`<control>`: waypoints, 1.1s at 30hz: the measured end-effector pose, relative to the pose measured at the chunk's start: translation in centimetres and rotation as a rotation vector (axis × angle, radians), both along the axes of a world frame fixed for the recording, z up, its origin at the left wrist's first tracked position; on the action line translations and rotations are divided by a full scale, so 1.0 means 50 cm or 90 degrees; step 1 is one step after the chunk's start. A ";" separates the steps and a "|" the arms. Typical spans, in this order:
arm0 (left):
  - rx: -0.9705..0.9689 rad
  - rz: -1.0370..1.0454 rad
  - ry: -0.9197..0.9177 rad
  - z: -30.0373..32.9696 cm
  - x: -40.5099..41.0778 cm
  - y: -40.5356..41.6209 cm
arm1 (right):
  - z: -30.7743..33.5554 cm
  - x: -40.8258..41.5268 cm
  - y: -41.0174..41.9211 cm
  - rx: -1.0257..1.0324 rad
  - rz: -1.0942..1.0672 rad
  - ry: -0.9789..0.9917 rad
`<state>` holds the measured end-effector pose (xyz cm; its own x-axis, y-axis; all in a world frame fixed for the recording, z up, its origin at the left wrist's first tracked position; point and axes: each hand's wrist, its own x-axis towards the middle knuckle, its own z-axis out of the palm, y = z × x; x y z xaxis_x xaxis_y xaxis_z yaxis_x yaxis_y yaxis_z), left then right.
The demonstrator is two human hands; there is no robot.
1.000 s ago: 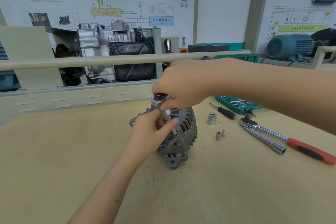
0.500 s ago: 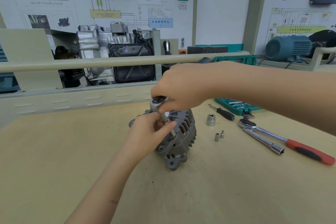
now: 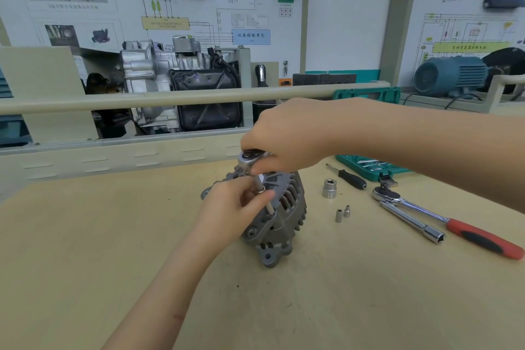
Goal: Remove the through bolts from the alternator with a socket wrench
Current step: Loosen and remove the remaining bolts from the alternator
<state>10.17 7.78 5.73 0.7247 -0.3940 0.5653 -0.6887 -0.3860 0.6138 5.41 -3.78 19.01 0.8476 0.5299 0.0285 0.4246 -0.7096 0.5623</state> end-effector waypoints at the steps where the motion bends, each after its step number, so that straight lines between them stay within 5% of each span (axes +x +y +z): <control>1: 0.001 0.013 -0.016 -0.002 -0.001 -0.003 | 0.000 0.001 0.000 -0.011 -0.005 -0.018; 13: -0.024 -0.036 0.025 -0.003 0.001 -0.002 | 0.006 -0.005 -0.006 0.046 0.006 0.061; 20: -0.029 0.024 -0.012 -0.011 -0.003 -0.013 | -0.010 -0.003 0.000 0.033 -0.020 -0.075; 33: -0.041 0.031 -0.025 -0.006 -0.009 -0.009 | -0.002 -0.021 0.003 0.039 -0.021 -0.065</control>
